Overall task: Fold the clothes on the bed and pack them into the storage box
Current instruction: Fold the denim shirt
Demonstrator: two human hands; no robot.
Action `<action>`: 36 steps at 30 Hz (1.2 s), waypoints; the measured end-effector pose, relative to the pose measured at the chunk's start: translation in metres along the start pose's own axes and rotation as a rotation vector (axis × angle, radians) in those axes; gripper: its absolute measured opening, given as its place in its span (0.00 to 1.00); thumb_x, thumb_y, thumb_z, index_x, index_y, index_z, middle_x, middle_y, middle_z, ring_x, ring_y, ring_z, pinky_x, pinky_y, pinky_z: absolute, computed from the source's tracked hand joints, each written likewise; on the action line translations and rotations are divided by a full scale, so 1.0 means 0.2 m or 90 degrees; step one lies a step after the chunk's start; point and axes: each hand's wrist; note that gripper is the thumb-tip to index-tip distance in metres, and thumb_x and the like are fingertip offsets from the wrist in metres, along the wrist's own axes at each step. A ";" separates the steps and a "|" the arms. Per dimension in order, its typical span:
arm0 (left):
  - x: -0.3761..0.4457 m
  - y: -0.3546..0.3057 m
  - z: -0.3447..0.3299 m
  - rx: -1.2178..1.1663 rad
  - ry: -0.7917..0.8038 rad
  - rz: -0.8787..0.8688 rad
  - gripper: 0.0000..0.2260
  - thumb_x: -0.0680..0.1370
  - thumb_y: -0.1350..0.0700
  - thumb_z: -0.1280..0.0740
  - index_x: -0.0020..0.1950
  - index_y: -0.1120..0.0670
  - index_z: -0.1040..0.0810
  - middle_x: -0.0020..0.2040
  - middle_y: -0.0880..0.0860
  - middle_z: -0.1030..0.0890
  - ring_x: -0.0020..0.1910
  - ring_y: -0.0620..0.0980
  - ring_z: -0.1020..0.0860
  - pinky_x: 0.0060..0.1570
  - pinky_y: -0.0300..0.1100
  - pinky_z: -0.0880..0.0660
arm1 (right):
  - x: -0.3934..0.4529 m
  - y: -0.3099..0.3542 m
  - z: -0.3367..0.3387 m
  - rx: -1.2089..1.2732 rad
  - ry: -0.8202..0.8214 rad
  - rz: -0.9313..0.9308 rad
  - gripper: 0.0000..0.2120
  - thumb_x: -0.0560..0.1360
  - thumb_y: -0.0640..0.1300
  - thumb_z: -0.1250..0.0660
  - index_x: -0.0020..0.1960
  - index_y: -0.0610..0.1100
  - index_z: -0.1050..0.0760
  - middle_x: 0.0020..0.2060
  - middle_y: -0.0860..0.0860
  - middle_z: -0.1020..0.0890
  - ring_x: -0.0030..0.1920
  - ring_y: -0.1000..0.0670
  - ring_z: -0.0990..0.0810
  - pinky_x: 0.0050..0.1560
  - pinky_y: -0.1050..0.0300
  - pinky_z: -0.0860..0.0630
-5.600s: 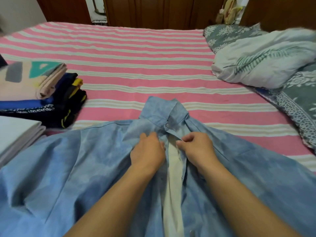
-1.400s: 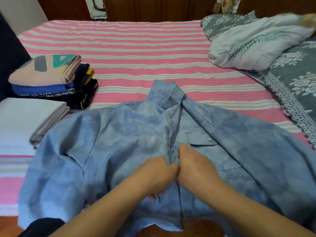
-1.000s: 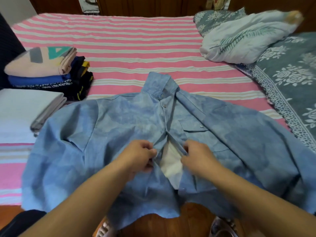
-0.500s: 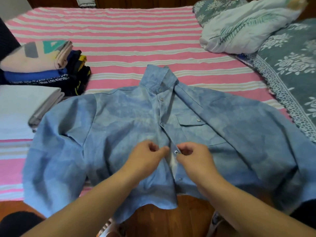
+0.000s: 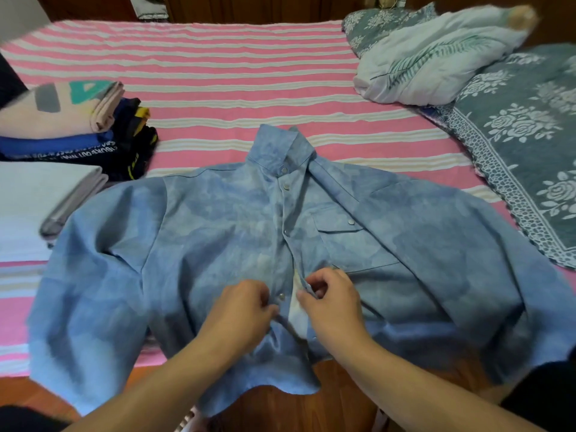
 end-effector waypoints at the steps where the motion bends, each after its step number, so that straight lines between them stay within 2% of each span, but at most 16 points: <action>1: -0.01 0.00 -0.01 -0.065 0.033 0.014 0.13 0.77 0.58 0.31 0.33 0.55 0.24 0.29 0.51 0.18 0.30 0.49 0.20 0.35 0.45 0.22 | 0.01 0.00 0.00 -0.007 -0.006 0.004 0.08 0.73 0.41 0.26 0.43 0.52 0.23 0.43 0.56 0.25 0.42 0.57 0.24 0.43 0.65 0.30; 4: -0.04 -0.05 -0.04 -0.421 0.059 0.134 0.08 0.80 0.67 0.33 0.42 0.60 0.20 0.28 0.53 0.22 0.25 0.46 0.26 0.26 0.38 0.29 | 0.02 0.00 0.01 -0.001 0.006 -0.003 0.10 0.72 0.36 0.31 0.44 0.51 0.19 0.44 0.56 0.21 0.44 0.54 0.21 0.48 0.59 0.26; 6: -0.06 -0.07 -0.05 -0.528 0.047 0.178 0.06 0.80 0.67 0.34 0.45 0.60 0.19 0.28 0.51 0.23 0.25 0.43 0.27 0.26 0.34 0.31 | 0.00 0.01 0.02 0.041 0.018 -0.038 0.15 0.73 0.33 0.33 0.50 0.51 0.17 0.46 0.57 0.17 0.48 0.56 0.19 0.53 0.60 0.24; 7: -0.07 -0.08 -0.06 -0.531 0.043 0.177 0.07 0.81 0.65 0.35 0.45 0.58 0.19 0.27 0.49 0.23 0.25 0.41 0.26 0.26 0.32 0.31 | -0.02 0.01 0.03 0.072 0.007 -0.053 0.16 0.73 0.33 0.33 0.51 0.52 0.16 0.45 0.58 0.16 0.48 0.59 0.19 0.53 0.62 0.24; 9: -0.08 -0.08 -0.08 -0.485 0.014 0.156 0.09 0.82 0.62 0.36 0.44 0.57 0.20 0.27 0.47 0.21 0.27 0.41 0.23 0.29 0.34 0.27 | -0.05 0.01 0.03 0.135 -0.034 -0.080 0.15 0.72 0.33 0.32 0.46 0.54 0.19 0.42 0.59 0.16 0.45 0.61 0.19 0.50 0.64 0.24; 11: -0.07 -0.08 -0.11 -0.434 -0.007 0.131 0.08 0.82 0.60 0.36 0.46 0.55 0.19 0.35 0.50 0.16 0.38 0.49 0.17 0.42 0.44 0.19 | -0.06 0.01 0.04 0.208 -0.064 -0.093 0.15 0.73 0.34 0.31 0.43 0.55 0.20 0.40 0.56 0.16 0.44 0.59 0.18 0.47 0.63 0.25; 13: -0.07 -0.10 -0.11 -0.429 -0.014 0.116 0.08 0.82 0.61 0.35 0.48 0.53 0.18 0.41 0.51 0.14 0.45 0.51 0.15 0.50 0.48 0.18 | -0.07 0.01 0.03 0.251 -0.073 -0.075 0.15 0.74 0.34 0.31 0.45 0.55 0.20 0.41 0.56 0.16 0.45 0.60 0.18 0.46 0.66 0.25; 15: -0.07 -0.11 -0.11 -0.426 -0.029 0.094 0.07 0.81 0.62 0.34 0.49 0.53 0.17 0.41 0.49 0.14 0.45 0.48 0.15 0.49 0.43 0.19 | -0.09 0.00 0.01 0.238 -0.075 -0.051 0.14 0.74 0.35 0.31 0.45 0.55 0.19 0.42 0.55 0.15 0.45 0.60 0.17 0.47 0.65 0.24; 19: -0.08 -0.14 -0.09 -0.453 -0.023 0.077 0.07 0.80 0.58 0.31 0.43 0.54 0.17 0.33 0.48 0.16 0.34 0.41 0.18 0.34 0.33 0.24 | -0.09 -0.02 -0.03 0.183 -0.021 -0.031 0.09 0.75 0.41 0.28 0.48 0.55 0.16 0.45 0.56 0.14 0.47 0.59 0.16 0.53 0.56 0.18; 21: -0.07 -0.13 -0.09 -0.455 -0.018 0.084 0.07 0.80 0.58 0.30 0.44 0.55 0.16 0.34 0.50 0.16 0.35 0.43 0.18 0.34 0.32 0.25 | -0.08 -0.03 -0.04 0.176 -0.014 -0.034 0.08 0.74 0.43 0.27 0.48 0.56 0.16 0.43 0.58 0.14 0.47 0.60 0.16 0.54 0.56 0.18; 24: -0.07 -0.14 -0.07 -0.460 -0.007 0.082 0.09 0.80 0.60 0.31 0.40 0.56 0.16 0.27 0.46 0.21 0.27 0.37 0.24 0.29 0.30 0.29 | -0.08 -0.04 -0.05 0.157 -0.019 -0.021 0.08 0.73 0.45 0.25 0.49 0.57 0.17 0.47 0.56 0.15 0.49 0.60 0.17 0.56 0.56 0.20; 26: -0.06 -0.14 -0.07 -0.434 -0.014 0.078 0.10 0.79 0.61 0.31 0.38 0.57 0.17 0.26 0.46 0.22 0.27 0.38 0.25 0.31 0.31 0.29 | -0.08 -0.04 -0.04 0.149 -0.026 -0.018 0.07 0.74 0.44 0.26 0.47 0.57 0.18 0.47 0.56 0.16 0.49 0.59 0.18 0.55 0.56 0.20; 30: -0.06 -0.13 -0.08 -0.393 -0.029 0.078 0.10 0.79 0.59 0.30 0.38 0.61 0.20 0.30 0.53 0.24 0.32 0.47 0.27 0.36 0.41 0.28 | -0.07 -0.03 -0.03 0.116 -0.044 -0.009 0.12 0.74 0.42 0.27 0.40 0.59 0.20 0.43 0.56 0.16 0.49 0.58 0.19 0.54 0.57 0.21; 36: -0.05 -0.12 -0.08 -0.385 -0.035 0.075 0.09 0.79 0.58 0.31 0.42 0.63 0.19 0.31 0.54 0.25 0.32 0.47 0.28 0.35 0.40 0.29 | -0.06 -0.03 -0.02 0.107 -0.021 -0.005 0.12 0.74 0.42 0.27 0.39 0.58 0.20 0.42 0.57 0.16 0.49 0.58 0.19 0.51 0.62 0.22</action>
Point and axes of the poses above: each hand's wrist, its own x-axis towards the middle knuckle, its own z-axis out of the back of the hand, y = z × x
